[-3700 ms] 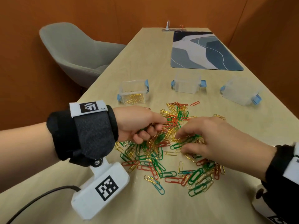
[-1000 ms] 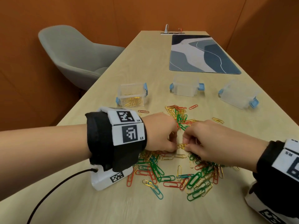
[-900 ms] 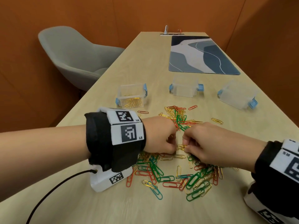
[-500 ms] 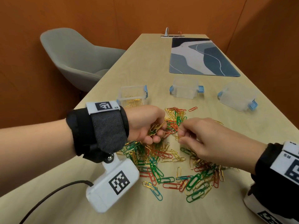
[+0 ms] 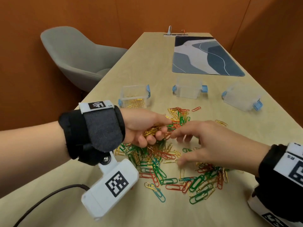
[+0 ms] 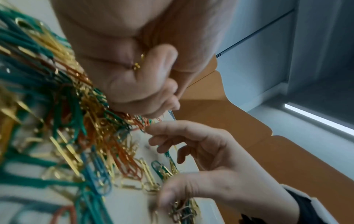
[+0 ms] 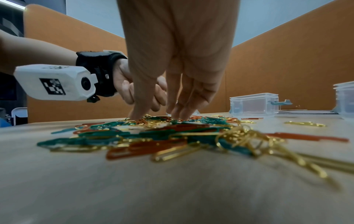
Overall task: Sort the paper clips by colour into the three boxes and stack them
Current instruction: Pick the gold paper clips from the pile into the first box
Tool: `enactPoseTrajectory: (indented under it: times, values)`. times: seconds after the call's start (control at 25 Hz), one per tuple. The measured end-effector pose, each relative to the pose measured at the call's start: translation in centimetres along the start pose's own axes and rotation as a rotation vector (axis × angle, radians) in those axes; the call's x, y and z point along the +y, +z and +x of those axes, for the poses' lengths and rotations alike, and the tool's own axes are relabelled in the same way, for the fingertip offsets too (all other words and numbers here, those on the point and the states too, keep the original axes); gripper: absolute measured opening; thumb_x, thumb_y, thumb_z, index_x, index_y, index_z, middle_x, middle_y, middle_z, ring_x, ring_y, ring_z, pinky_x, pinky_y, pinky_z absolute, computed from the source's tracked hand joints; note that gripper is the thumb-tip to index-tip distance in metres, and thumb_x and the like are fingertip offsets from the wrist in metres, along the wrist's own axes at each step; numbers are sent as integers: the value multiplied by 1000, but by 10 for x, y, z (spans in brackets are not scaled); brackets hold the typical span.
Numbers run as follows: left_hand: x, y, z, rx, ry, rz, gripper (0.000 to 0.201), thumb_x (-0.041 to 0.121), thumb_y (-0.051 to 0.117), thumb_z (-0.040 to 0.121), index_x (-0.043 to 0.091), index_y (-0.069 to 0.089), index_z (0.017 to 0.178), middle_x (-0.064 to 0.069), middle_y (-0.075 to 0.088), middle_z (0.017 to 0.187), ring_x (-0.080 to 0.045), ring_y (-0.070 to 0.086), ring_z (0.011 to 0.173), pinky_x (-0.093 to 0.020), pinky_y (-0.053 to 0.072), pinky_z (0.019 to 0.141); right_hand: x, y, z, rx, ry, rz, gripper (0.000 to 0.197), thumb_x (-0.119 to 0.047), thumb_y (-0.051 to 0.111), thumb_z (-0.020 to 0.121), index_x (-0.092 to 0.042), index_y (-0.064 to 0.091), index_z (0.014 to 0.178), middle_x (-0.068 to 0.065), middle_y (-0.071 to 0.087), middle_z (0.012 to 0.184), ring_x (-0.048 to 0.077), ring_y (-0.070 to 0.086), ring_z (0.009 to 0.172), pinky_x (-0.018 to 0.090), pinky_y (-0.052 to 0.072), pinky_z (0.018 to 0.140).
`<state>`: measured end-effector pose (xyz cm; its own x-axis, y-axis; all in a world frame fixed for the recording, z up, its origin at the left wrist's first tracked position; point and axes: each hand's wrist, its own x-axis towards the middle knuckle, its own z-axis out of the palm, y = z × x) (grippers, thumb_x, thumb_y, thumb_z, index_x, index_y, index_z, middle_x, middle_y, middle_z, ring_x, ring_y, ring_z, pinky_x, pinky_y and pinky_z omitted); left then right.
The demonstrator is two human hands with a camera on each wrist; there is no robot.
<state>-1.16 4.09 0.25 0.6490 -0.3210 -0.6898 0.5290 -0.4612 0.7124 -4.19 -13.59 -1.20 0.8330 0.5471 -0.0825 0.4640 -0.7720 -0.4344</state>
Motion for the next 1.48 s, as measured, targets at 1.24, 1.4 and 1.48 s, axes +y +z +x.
enactPoseTrajectory:
  times: [1.24, 1.4, 1.48]
  values:
    - [-7, 15, -3, -52, 87, -491, 36, 23, 32, 100, -3, 50, 118, -16, 63, 89, -23, 65, 72, -30, 57, 56, -15, 0, -1, 249, -234, 10, 29, -56, 55, 68, -33, 71, 72, -16, 56, 67, 1, 46, 72, 20, 40, 66]
    - [-7, 18, -2, -33, 101, -507, 34, 20, 31, 100, -1, 49, 120, -12, 64, 89, -20, 66, 69, -26, 57, 49, -14, 0, 0, 309, -183, -19, 36, -58, 50, 66, -31, 72, 74, -14, 57, 69, 3, 48, 72, 28, 45, 66]
    - [-7, 20, -2, -26, 102, -510, 31, 20, 32, 100, 0, 50, 117, -11, 65, 87, -19, 67, 62, -27, 56, 50, -14, 1, -1, 311, -190, -65, 36, -55, 49, 67, -30, 73, 74, -12, 58, 69, 6, 48, 72, 32, 46, 65]
